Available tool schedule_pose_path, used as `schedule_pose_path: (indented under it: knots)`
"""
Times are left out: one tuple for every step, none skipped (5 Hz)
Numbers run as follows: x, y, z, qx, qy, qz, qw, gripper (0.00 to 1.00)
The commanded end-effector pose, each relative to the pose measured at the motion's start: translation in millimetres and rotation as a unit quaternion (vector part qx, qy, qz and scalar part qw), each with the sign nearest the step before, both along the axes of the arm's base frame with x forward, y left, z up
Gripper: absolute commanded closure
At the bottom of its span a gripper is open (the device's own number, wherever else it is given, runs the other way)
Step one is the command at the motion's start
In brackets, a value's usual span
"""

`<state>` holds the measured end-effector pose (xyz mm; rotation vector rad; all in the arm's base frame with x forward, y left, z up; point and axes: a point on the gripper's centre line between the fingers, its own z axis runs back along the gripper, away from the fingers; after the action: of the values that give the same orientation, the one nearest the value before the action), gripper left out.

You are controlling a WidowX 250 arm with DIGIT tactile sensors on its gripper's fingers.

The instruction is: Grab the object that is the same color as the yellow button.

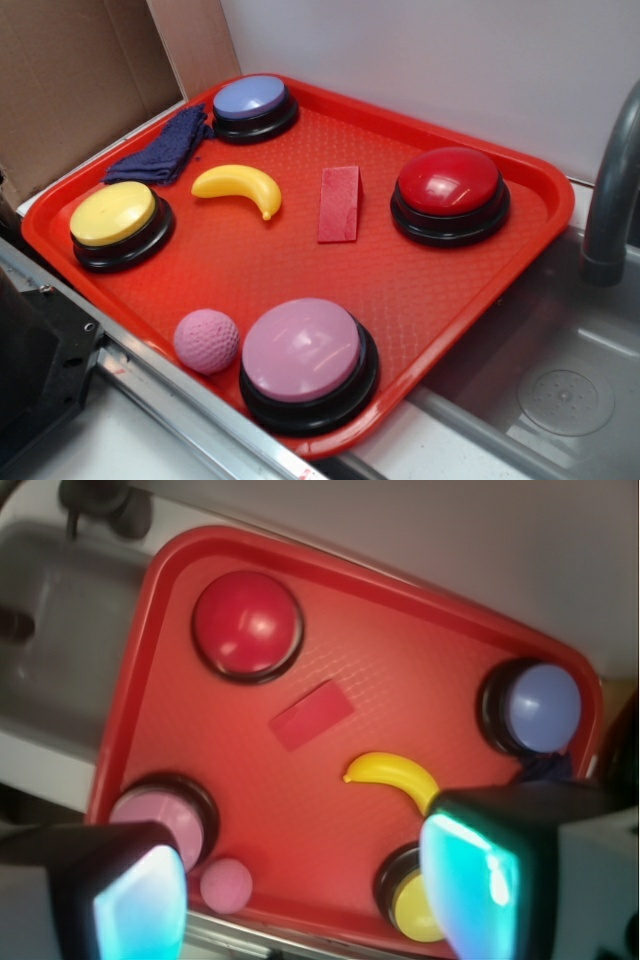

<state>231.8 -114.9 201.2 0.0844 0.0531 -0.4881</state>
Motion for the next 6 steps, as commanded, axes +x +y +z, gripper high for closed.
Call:
schedule_pose_path:
  knots:
    - [-74.5,-23.2,-19.8,-0.005,-0.014,-0.109,0.994,0.00]
    - [-84.0,-0.5,-27.2,0.001,-0.014,-0.185,0.983,0.00]
    - [-77.3,46.2,-41.9,0.015,-0.014,-0.188,0.982,0.00]
    - [-66.5,84.9,-60.3,0.041,-0.001,-0.177,0.983,0.00]
    - [-50.8,107.3,-74.3,0.055,0.003,-0.180,0.982,0.00]
    - [-27.8,120.8,-101.0,0.049,0.028,-0.155,0.986,0.00]
